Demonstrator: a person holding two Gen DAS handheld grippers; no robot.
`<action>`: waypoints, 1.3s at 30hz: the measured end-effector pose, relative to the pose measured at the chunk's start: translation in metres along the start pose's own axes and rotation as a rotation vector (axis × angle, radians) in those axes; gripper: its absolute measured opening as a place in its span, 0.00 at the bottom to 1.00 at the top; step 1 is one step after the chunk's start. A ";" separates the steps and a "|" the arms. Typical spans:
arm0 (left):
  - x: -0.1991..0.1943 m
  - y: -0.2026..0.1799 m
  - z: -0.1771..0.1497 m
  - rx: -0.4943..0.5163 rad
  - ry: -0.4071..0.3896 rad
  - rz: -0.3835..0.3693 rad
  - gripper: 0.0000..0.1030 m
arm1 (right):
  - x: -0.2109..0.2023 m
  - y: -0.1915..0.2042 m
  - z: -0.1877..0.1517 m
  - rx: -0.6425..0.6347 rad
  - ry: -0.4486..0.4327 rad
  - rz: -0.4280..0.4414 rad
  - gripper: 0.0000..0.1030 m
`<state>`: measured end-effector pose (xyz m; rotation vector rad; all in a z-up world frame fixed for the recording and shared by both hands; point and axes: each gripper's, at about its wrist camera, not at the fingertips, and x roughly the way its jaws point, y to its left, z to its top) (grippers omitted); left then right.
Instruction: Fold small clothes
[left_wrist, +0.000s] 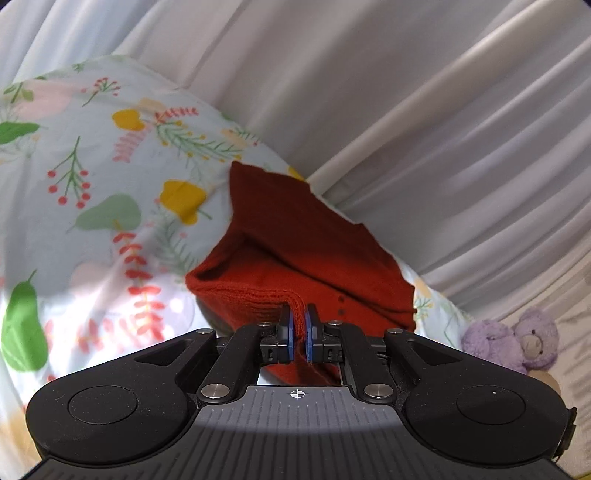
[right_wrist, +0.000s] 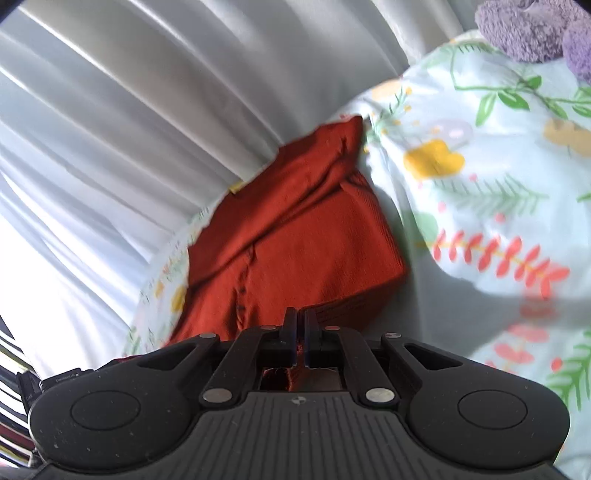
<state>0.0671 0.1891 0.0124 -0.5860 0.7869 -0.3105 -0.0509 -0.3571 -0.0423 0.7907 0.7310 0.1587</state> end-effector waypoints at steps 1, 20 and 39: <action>0.004 0.000 0.006 0.000 -0.010 -0.003 0.07 | 0.000 0.003 0.005 -0.005 -0.016 0.010 0.03; 0.177 0.013 0.107 0.083 -0.039 0.203 0.08 | 0.123 0.035 0.132 -0.247 -0.263 -0.231 0.01; 0.218 0.043 0.081 0.296 0.120 0.183 0.11 | 0.211 0.030 0.102 -0.578 0.014 -0.337 0.15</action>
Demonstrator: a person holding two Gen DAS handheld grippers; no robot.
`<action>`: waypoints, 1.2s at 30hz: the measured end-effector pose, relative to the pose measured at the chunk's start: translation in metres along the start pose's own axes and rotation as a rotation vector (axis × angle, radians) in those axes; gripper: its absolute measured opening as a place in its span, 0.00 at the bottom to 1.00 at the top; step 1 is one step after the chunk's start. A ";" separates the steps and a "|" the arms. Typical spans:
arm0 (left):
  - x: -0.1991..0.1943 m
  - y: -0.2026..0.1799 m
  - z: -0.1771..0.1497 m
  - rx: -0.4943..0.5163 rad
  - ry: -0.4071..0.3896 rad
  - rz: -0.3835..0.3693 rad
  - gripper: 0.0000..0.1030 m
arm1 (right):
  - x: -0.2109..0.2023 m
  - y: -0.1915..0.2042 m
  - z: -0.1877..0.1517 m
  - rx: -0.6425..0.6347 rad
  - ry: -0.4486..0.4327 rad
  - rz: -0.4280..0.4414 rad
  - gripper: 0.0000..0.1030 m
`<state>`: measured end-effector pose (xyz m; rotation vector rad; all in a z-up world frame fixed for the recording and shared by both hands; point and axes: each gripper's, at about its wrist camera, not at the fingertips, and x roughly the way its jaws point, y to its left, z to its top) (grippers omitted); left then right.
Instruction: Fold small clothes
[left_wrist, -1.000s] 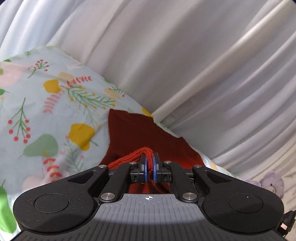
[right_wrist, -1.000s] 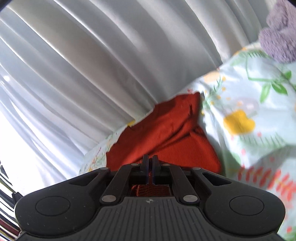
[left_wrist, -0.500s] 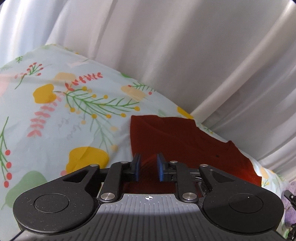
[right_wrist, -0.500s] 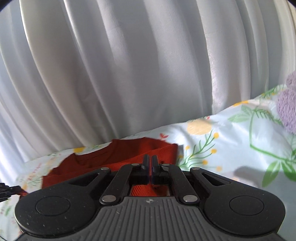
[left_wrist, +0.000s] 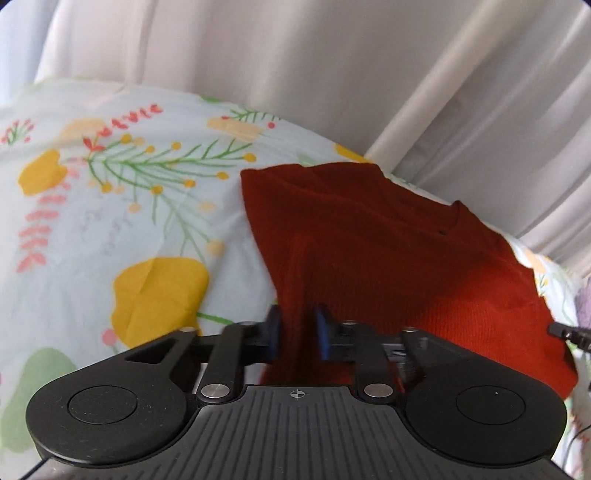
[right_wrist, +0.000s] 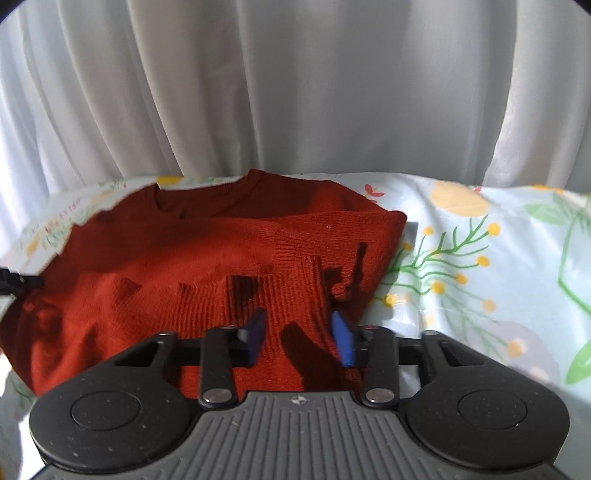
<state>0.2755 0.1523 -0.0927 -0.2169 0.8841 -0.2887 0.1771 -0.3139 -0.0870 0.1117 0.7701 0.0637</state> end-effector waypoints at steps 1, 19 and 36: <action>-0.003 -0.003 0.000 0.020 -0.009 0.011 0.10 | -0.001 0.002 0.000 -0.007 0.003 0.003 0.09; 0.007 -0.026 0.004 0.110 0.016 0.026 0.09 | 0.006 0.012 -0.002 -0.013 0.026 -0.038 0.07; -0.076 -0.061 0.113 0.086 -0.406 0.043 0.08 | -0.076 0.034 0.089 -0.022 -0.399 -0.095 0.04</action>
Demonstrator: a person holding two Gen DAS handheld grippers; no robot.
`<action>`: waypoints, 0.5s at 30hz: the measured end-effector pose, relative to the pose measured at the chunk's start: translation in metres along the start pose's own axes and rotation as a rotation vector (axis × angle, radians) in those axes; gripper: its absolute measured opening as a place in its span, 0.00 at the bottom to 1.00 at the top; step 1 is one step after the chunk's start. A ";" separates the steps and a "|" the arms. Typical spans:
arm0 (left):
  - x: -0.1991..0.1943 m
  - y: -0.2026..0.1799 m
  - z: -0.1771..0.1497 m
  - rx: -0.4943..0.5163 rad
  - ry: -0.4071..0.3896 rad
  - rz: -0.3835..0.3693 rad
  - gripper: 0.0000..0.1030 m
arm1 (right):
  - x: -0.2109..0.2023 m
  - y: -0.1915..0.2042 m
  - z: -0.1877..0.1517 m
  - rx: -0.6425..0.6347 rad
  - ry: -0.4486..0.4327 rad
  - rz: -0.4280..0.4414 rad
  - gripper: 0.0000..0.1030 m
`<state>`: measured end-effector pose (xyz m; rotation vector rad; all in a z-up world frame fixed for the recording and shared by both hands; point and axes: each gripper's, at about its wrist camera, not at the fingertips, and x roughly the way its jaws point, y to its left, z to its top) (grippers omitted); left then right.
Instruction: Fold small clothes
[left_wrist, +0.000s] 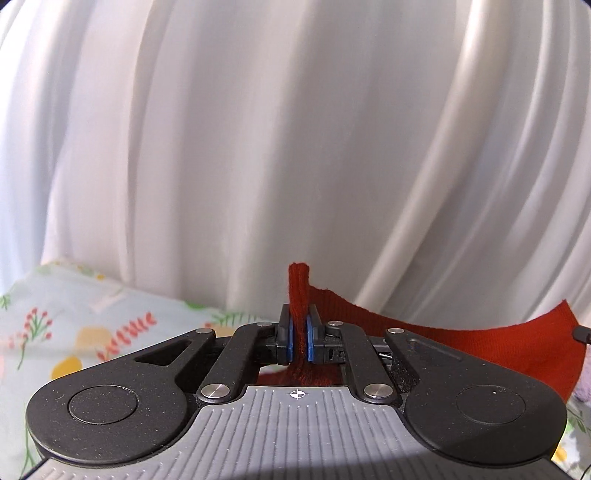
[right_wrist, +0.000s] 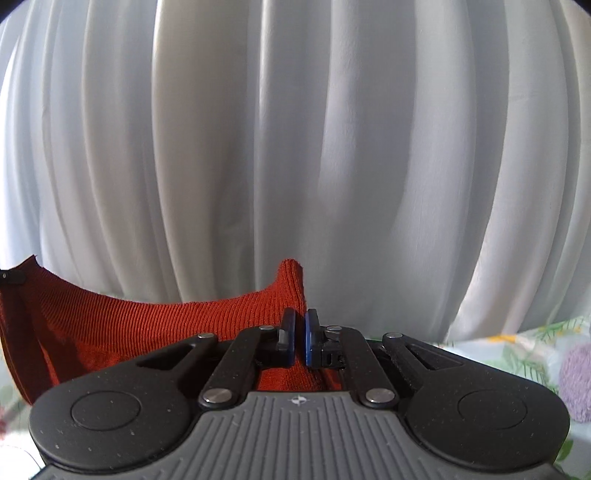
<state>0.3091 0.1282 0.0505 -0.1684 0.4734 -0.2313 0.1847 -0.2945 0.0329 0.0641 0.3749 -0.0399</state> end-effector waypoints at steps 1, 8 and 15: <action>0.008 0.000 0.003 -0.007 -0.003 0.010 0.08 | 0.006 0.001 0.004 -0.002 -0.012 -0.010 0.04; 0.078 0.000 -0.006 -0.019 0.033 0.116 0.09 | 0.062 0.007 0.009 -0.015 -0.012 -0.097 0.04; 0.102 0.007 -0.052 -0.085 0.134 0.142 0.42 | 0.111 0.003 -0.025 0.037 0.032 -0.179 0.06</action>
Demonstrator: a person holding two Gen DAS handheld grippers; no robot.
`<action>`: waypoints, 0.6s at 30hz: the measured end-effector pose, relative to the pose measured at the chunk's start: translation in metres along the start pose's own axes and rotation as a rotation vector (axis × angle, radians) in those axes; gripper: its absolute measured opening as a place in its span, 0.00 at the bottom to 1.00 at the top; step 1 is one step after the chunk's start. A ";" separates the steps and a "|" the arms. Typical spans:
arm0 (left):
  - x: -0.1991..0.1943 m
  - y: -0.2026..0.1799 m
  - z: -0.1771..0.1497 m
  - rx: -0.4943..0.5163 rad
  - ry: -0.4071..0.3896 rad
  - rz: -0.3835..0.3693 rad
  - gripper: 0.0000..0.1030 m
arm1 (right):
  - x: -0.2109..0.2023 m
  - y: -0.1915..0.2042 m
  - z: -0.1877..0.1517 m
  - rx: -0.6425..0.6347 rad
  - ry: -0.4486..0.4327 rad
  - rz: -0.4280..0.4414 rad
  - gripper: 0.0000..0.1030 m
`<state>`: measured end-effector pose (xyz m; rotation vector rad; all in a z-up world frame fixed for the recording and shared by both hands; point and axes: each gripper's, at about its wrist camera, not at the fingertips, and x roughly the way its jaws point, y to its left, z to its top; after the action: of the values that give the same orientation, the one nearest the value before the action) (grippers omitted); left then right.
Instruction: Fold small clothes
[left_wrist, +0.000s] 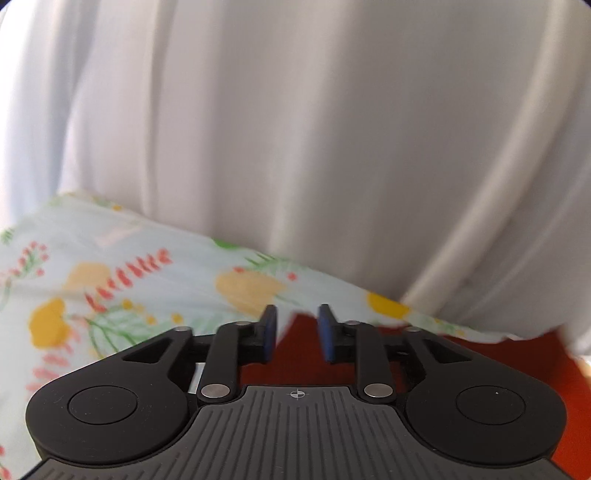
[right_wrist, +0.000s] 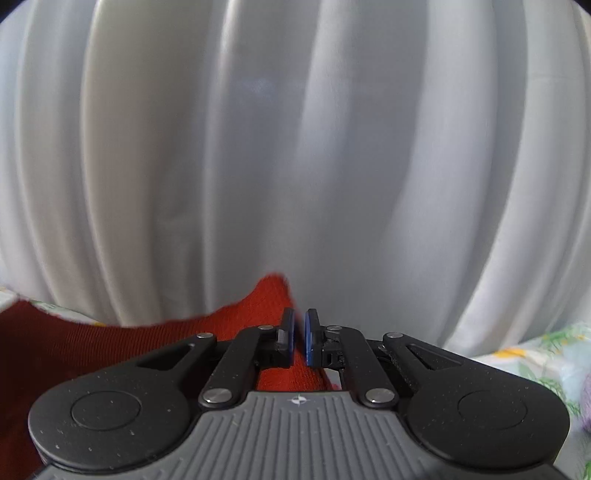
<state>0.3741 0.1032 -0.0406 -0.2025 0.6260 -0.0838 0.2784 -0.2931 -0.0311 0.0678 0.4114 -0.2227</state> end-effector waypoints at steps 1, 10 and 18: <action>-0.001 -0.006 -0.008 0.009 0.005 -0.043 0.53 | 0.001 -0.002 -0.005 0.049 0.013 0.044 0.07; 0.047 -0.085 -0.057 0.251 0.018 -0.093 0.75 | 0.054 0.101 -0.060 0.124 0.239 0.575 0.07; 0.078 -0.048 -0.055 0.178 0.053 -0.087 0.90 | 0.091 0.046 -0.070 0.104 0.211 0.196 0.07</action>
<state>0.4039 0.0363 -0.1186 -0.0555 0.6586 -0.2286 0.3430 -0.2585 -0.1309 0.2337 0.5994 -0.0426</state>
